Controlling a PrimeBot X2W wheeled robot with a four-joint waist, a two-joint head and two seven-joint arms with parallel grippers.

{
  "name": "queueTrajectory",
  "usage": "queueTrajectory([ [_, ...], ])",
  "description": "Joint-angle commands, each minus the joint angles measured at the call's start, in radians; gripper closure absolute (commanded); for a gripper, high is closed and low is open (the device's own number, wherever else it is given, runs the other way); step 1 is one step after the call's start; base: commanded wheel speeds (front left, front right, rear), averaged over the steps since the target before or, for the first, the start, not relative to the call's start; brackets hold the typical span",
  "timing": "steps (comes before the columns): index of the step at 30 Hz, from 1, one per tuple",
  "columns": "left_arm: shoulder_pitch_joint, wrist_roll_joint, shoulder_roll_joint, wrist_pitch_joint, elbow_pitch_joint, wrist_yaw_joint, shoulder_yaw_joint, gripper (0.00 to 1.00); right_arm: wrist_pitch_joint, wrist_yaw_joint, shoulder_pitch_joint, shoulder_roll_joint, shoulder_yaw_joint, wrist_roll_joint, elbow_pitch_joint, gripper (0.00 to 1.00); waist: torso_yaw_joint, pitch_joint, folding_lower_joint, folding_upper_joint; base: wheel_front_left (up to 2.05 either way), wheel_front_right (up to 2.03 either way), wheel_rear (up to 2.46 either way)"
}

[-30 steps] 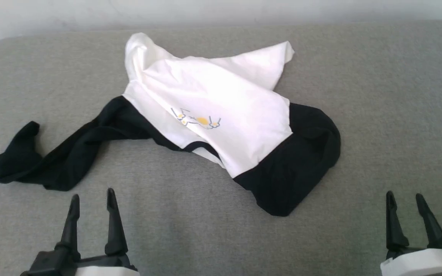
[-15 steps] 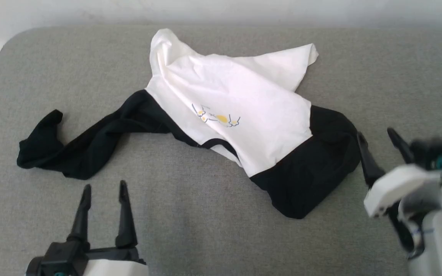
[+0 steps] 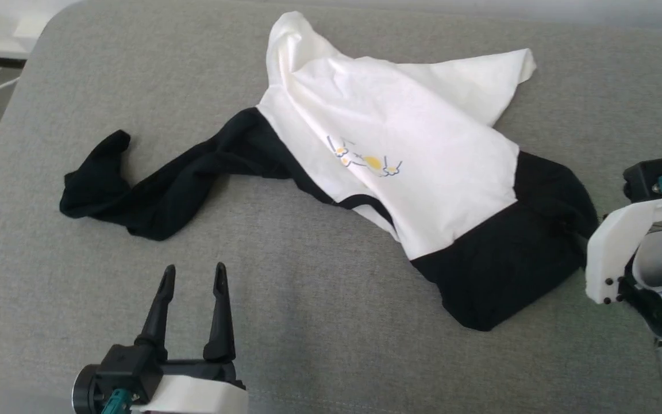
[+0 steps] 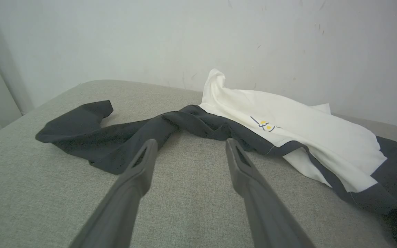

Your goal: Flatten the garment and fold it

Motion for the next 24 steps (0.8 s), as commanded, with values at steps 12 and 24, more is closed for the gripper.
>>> queueTrajectory([
  [12,-0.022,-0.008,-0.006,-0.005,0.037,-0.017,-0.019,0.0,-0.103,-0.001,-0.109,0.006,-0.046,0.003,0.066,1.0,0.031,0.011,-0.0001,-0.0001,0.0,0.0,0.0],
  [24,-0.008,-0.017,-0.007,-0.005,0.048,-0.02,-0.024,0.0,-0.133,-0.001,-0.12,-0.069,-0.327,-0.093,-0.056,1.0,-0.011,-0.016,-0.0001,-0.0001,0.0,0.0,0.0],
])
